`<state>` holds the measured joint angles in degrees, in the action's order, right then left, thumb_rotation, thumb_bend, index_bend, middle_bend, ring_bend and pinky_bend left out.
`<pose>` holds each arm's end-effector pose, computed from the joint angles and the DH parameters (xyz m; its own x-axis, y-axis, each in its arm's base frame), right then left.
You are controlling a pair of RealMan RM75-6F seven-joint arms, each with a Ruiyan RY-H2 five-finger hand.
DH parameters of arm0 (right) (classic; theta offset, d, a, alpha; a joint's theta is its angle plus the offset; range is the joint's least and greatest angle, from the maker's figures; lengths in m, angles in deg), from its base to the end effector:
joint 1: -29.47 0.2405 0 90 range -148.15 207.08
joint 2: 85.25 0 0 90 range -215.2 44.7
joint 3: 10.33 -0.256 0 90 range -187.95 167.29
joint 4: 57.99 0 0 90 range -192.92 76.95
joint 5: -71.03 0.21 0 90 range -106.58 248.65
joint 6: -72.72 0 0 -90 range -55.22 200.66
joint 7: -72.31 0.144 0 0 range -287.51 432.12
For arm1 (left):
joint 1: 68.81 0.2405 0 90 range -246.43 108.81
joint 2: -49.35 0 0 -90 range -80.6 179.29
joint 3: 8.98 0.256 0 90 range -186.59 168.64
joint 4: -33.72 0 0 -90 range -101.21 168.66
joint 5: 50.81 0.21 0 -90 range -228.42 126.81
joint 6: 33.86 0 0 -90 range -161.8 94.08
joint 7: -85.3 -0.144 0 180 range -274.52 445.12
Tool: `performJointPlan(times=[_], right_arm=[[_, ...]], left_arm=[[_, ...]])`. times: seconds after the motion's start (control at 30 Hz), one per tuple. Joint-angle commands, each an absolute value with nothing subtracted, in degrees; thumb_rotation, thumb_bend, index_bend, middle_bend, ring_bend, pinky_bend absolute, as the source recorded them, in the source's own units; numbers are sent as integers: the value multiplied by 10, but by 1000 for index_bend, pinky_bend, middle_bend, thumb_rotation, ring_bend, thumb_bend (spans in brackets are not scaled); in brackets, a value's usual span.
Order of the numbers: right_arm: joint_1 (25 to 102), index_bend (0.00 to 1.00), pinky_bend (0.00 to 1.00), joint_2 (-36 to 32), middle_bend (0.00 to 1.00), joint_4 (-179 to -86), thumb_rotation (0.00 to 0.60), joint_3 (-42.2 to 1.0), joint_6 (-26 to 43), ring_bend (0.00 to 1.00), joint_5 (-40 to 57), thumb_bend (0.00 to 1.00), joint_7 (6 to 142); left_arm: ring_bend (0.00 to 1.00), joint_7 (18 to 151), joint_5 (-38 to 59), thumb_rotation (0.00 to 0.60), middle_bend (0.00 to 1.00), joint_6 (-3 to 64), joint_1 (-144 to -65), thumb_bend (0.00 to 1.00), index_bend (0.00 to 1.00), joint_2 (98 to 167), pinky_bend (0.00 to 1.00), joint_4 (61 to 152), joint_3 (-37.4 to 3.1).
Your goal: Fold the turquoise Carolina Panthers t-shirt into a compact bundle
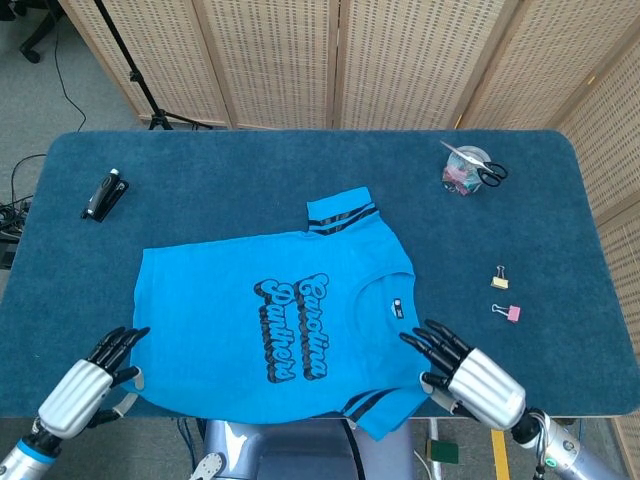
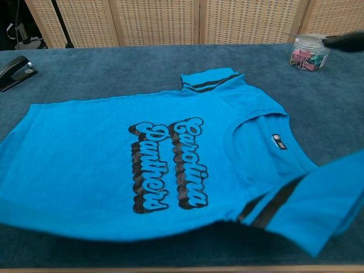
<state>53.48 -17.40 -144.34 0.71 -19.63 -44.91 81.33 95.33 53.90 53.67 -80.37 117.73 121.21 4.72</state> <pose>-0.2177 -0.1924 0.1065 0.3437 -0.0900 0.9348 -0.6516 -0.7397 0.1684 -0.2800 0.1427 0.0977 0.2992 0.2626 0.9173 0.9014 -0.3932 -0.1814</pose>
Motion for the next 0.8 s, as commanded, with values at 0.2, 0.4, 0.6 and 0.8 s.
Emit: performJointPlan(times=[0.2, 0.4, 0.6, 0.8], right_arm=[[626, 705, 0, -213, 21, -1507, 600, -120, -57, 0, -262, 535, 898], [701, 705, 0, -173, 21, -1455, 600, -191, 80, 0, -145, 525, 892], [758, 705, 0, -107, 21, -1354, 600, -232, 179, 0, -59, 518, 885], [808, 705, 0, -26, 21, -1218, 600, -256, 259, 0, -5, 517, 888]], left_arm=[[0, 851, 323, 600, 0, 373, -902, 489, 774, 1126, 0, 1351, -96], [0, 810, 198, 600, 0, 280, -969, 492, 775, 1145, 0, 1330, -162], [0, 778, 95, 600, 0, 214, -1020, 492, 775, 1187, 0, 1268, -200], [0, 746, 10, 600, 0, 167, -1065, 495, 775, 1232, 0, 1191, -218]])
